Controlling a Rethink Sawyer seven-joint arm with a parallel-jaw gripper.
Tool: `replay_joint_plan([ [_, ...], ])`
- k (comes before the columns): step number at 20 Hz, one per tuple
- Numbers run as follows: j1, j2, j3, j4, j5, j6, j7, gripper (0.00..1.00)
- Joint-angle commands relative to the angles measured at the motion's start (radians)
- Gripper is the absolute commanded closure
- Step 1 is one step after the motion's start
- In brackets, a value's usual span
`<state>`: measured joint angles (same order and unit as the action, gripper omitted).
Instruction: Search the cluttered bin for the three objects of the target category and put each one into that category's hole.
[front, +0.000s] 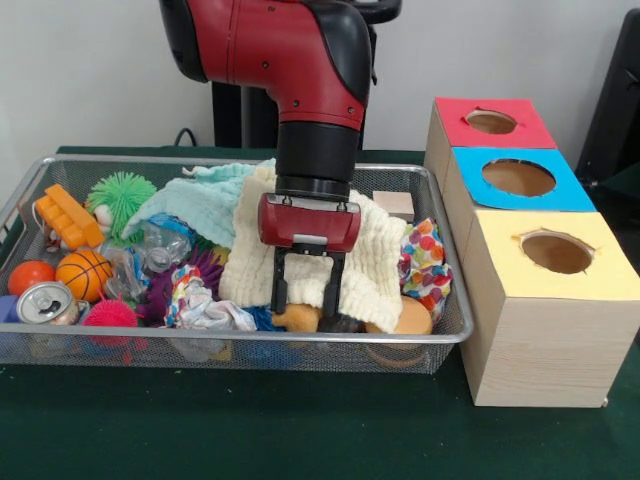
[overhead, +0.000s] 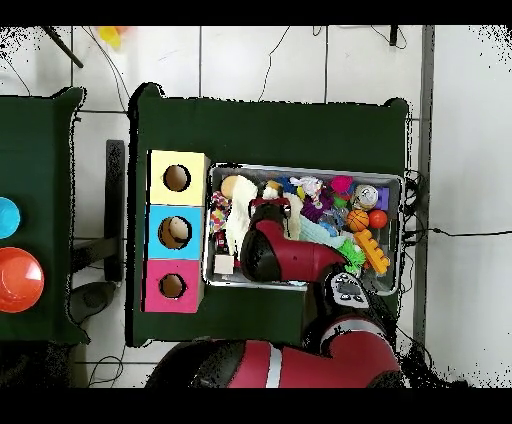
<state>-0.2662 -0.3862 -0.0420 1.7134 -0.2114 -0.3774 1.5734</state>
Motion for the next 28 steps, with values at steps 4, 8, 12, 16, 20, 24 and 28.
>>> replay_joint_plan([
  [4,0.012,0.134,-0.019,0.022,0.07,-0.05,0.214,0.0],
  [8,0.012,0.152,-0.018,0.007,0.087,-0.077,0.208,0.0],
  [12,0.006,0.161,-0.018,0.008,0.096,-0.098,0.204,0.0],
  [16,0.007,0.166,-0.021,0.004,0.109,-0.113,0.203,0.0],
  [20,0.015,0.171,-0.033,0.008,0.128,-0.123,0.2,0.0],
  [24,0.04,0.178,-0.061,0.023,0.169,-0.137,0.198,0.0],
  [28,0.063,0.178,-0.086,0.028,0.201,-0.117,0.181,1.0],
])
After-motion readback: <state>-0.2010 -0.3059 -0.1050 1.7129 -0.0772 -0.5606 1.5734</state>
